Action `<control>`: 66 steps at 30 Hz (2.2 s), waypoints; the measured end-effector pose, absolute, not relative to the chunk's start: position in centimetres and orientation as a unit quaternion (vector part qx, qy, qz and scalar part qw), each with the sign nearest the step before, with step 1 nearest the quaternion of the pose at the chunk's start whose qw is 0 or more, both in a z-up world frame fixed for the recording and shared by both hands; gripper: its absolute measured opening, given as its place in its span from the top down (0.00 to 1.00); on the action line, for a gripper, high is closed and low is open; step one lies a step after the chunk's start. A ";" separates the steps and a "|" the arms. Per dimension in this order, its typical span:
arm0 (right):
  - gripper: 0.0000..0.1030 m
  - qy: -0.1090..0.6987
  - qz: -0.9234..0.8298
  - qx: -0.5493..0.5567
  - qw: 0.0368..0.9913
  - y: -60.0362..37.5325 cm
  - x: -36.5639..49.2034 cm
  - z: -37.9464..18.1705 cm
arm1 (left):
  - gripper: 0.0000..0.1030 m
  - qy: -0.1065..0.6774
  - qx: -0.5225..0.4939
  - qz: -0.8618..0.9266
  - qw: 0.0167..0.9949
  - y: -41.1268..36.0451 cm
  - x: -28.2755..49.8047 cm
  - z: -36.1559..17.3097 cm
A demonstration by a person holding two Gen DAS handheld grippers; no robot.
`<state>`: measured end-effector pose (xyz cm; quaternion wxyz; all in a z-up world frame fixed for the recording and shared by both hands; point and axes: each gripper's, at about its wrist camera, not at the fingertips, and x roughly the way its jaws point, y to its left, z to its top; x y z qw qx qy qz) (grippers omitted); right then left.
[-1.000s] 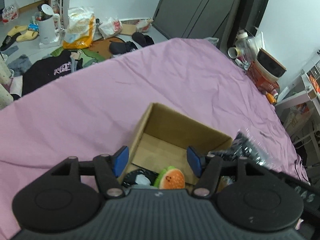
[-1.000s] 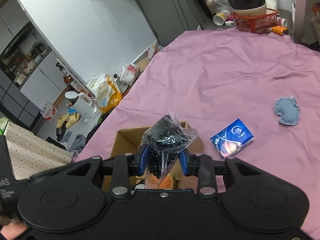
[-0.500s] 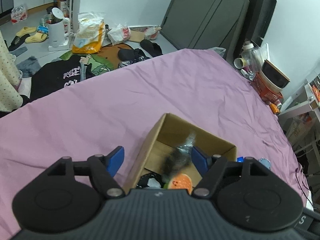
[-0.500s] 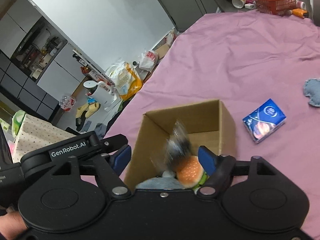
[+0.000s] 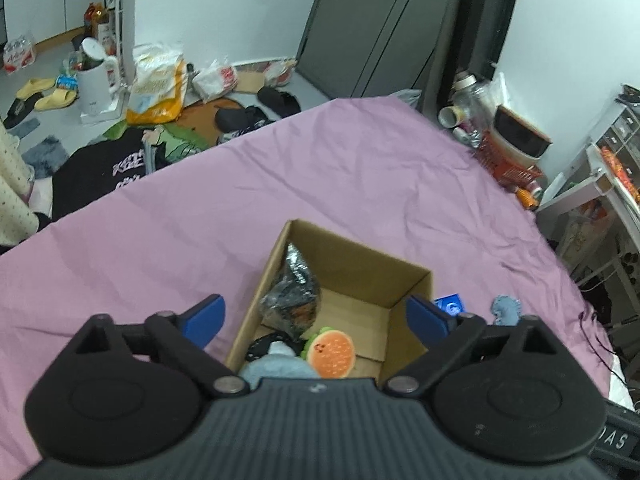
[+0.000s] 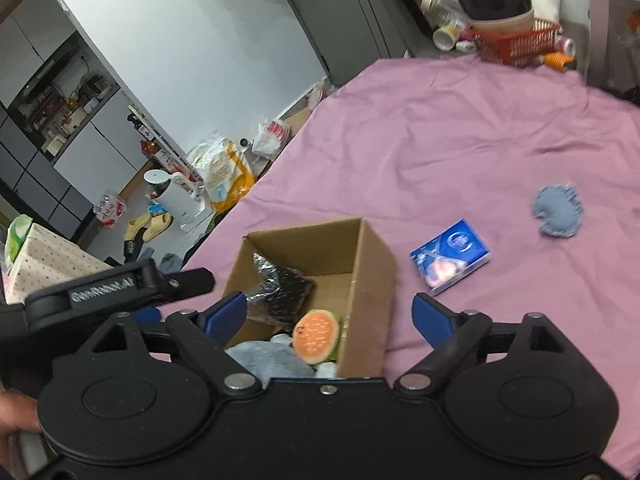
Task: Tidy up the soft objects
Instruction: 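Open the left tool over the box while the right lowers the bag inside, then move the left tool to the blue tissue pack while the right approaches the denim patch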
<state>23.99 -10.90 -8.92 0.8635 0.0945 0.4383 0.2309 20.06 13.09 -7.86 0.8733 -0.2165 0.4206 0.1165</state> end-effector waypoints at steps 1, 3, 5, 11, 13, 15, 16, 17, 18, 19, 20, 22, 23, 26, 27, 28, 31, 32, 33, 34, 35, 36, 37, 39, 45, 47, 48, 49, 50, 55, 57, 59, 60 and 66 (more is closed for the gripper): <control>0.09 0.434 0.233 0.093 0.865 -11.3 23.9 -8.8 | 0.03 0.419 -0.214 0.115 0.875 12.7 20.0 -7.6; 0.04 0.423 0.237 0.091 0.870 -12.0 23.6 -8.4 | 0.00 0.417 -0.208 0.110 0.878 12.0 20.0 -7.1; 0.00 0.413 0.241 0.085 0.874 -12.6 23.3 -8.0 | 0.00 0.414 -0.204 0.106 0.881 11.3 19.9 -6.7; 0.00 0.400 0.245 0.070 0.881 -14.4 22.7 -7.4 | 0.00 0.410 -0.197 0.103 0.885 9.6 19.5 -6.2; 0.00 0.397 0.242 0.067 0.883 -15.1 22.5 -7.2 | 0.00 0.407 -0.202 0.103 0.885 9.1 19.4 -6.2; 0.00 0.393 0.242 0.065 0.885 -15.8 22.3 -7.1 | 0.00 0.407 -0.201 0.101 0.885 8.6 19.3 -6.1; 0.00 0.392 0.242 0.065 0.885 -16.1 22.2 -7.1 | 0.00 0.408 -0.196 0.101 0.886 8.4 19.2 -6.0; 0.00 0.391 0.242 0.065 0.885 -16.4 22.2 -7.1 | 0.00 0.411 -0.191 0.102 0.886 8.1 19.2 -5.9; 0.00 0.392 0.242 0.067 0.885 -16.7 22.2 -7.0 | 0.00 0.413 -0.187 0.104 0.885 8.0 19.2 -5.8; 0.00 0.392 0.241 0.069 0.885 -17.0 22.2 -7.0 | 0.00 0.415 -0.184 0.107 0.885 7.8 19.1 -5.7; 0.00 0.392 0.241 0.072 0.885 -17.3 22.3 -6.9 | 0.00 0.415 -0.184 0.109 0.884 7.8 19.1 -5.6; 0.00 0.389 0.241 0.077 0.886 -17.8 22.3 -6.6 | 0.00 0.414 -0.187 0.114 0.884 7.7 18.9 -5.4; 0.00 0.386 0.243 0.080 0.886 -18.1 22.3 -6.4 | 0.00 0.414 -0.186 0.115 0.884 7.6 18.9 -5.3; 0.00 0.374 0.244 0.089 0.890 -18.9 22.4 -5.9 | 0.00 0.412 -0.181 0.117 0.885 7.2 18.8 -5.0; 0.00 0.372 0.244 0.091 0.891 -19.1 22.4 -5.8 | 0.00 0.413 -0.180 0.117 0.885 7.0 18.8 -5.0; 0.00 0.371 0.245 0.092 0.891 -19.4 22.5 -5.7 | 0.00 0.414 -0.178 0.117 0.885 6.7 18.8 -4.9; 0.00 0.370 0.242 0.091 0.892 -20.1 22.9 -5.7 | 0.00 0.418 -0.174 0.116 0.884 6.2 19.0 -4.9; 0.00 0.371 0.240 0.091 0.892 -20.4 23.0 -5.7 | 0.00 0.420 -0.173 0.114 0.883 6.0 19.1 -5.0; 0.00 0.373 0.237 0.090 0.893 -20.7 23.2 -5.8 | 0.00 0.422 -0.173 0.112 0.883 5.8 19.1 -5.1; 0.00 0.373 0.234 0.090 0.893 -21.0 23.4 -5.8 | 0.00 0.423 -0.173 0.111 0.883 5.5 19.2 -5.2; 0.00 0.374 0.233 0.092 0.893 -21.4 23.5 -5.8 | 0.00 0.423 -0.171 0.109 0.883 5.2 19.3 -5.3; 0.00 0.373 0.232 0.093 0.893 -21.7 23.7 -5.9 | 0.00 0.423 -0.169 0.109 0.883 4.8 19.4 -5.3; 0.00 0.374 0.229 0.092 0.894 -22.1 23.9 -5.9 | 0.00 0.424 -0.165 0.109 0.884 4.5 19.6 -5.4; 0.00 0.373 0.225 0.089 0.896 -22.7 24.2 -6.0 | 0.00 0.425 -0.162 0.107 0.884 4.0 19.8 -5.6; 0.00 0.374 0.225 0.088 0.895 -24.3 25.5 -6.6 | 0.00 0.422 -0.157 0.109 0.886 2.7 20.6 -5.8; 0.00 0.373 0.226 0.086 0.896 -24.8 26.0 -6.9 | 0.00 0.421 -0.157 0.109 0.887 2.3 20.9 -5.8; 0.00 0.372 0.226 0.086 0.896 -25.1 26.3 -7.2 | 0.00 0.420 -0.155 0.107 0.888 2.0 21.1 -5.9; 0.00 0.372 0.225 0.087 0.896 -25.3 26.7 -7.4 | 0.00 0.419 -0.153 0.105 0.889 1.7 21.4 -5.9; 0.00 0.373 0.224 0.087 0.896 -25.6 26.9 -7.6 | 0.00 0.417 -0.152 0.104 0.890 1.4 21.6 -6.0; 0.00 0.375 0.219 0.100 0.895 -27.0 28.6 -9.3 | 0.00 0.413 -0.156 0.101 0.891 0.0 22.8 -6.6; 0.00 0.376 0.217 0.108 0.894 -27.6 29.4 -10.1 | 0.00 0.410 -0.158 0.097 0.893 -0.5 23.4 -6.9; 0.02 0.375 0.216 0.120 0.893 -28.2 30.0 -10.7 | 0.02 0.413 -0.151 0.098 0.893 -1.1 24.1 -7.2; 0.03 0.374 0.218 0.129 0.892 -28.6 30.3 -11.2 | 0.02 0.414 -0.153 0.098 0.892 -1.4 24.5 -7.4; 0.11 0.388 0.223 0.150 0.882 -29.3 32.1 -13.6 | 0.03 0.423 -0.159 0.095 0.887 -2.9 27.1 -8.4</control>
